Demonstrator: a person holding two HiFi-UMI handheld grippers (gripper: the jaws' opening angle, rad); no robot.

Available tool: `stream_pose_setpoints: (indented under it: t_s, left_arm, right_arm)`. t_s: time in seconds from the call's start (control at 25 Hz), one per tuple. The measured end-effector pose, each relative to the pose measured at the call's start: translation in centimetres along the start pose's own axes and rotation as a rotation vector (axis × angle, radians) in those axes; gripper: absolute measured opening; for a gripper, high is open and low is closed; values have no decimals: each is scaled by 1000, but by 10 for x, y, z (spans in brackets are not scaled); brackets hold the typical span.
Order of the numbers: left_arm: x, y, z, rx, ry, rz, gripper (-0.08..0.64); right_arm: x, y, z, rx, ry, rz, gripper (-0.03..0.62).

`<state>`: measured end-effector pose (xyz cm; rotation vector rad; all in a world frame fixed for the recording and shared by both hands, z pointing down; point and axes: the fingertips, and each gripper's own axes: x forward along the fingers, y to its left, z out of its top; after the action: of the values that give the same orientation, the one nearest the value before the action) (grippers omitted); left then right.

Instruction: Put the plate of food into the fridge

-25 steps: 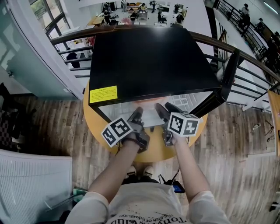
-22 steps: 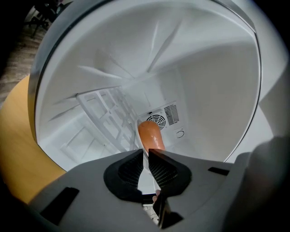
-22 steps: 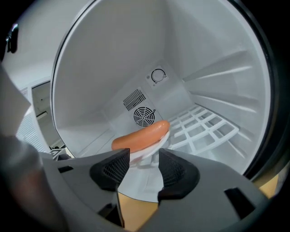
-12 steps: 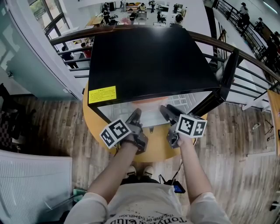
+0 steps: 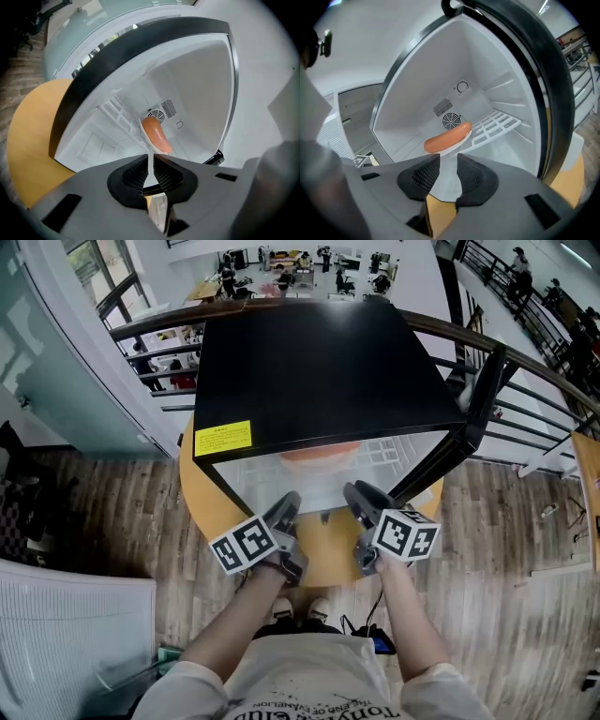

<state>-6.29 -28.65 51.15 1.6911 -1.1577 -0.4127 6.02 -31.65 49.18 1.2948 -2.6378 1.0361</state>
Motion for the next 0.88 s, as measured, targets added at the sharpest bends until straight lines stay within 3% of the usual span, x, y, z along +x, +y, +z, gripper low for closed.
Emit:
stream_pose_setpoints:
  t_s: [0.16, 0.4, 0.48, 0.72, 0.88]
  left_arm:
    - [-21, -2, -17, 133, 49, -5, 48]
    - [-60, -23, -41, 464, 106, -21, 28]
    - [-73, -28, -45, 541, 110, -22, 25]
    - [-109, -19, -73, 690, 119, 29, 23]
    - [-125, -2, -98, 690, 153, 62, 23]
  right_arm:
    - [-20, 13, -14, -24, -26, -5, 75]
    - [-53, 40, -36, -135, -47, 0, 32]
    - [-64, 52, -48, -170, -38, 5, 26]
    - [-93, 69, -100, -223, 15, -35, 25]
    - [-102, 75, -137, -243, 73, -56, 26]
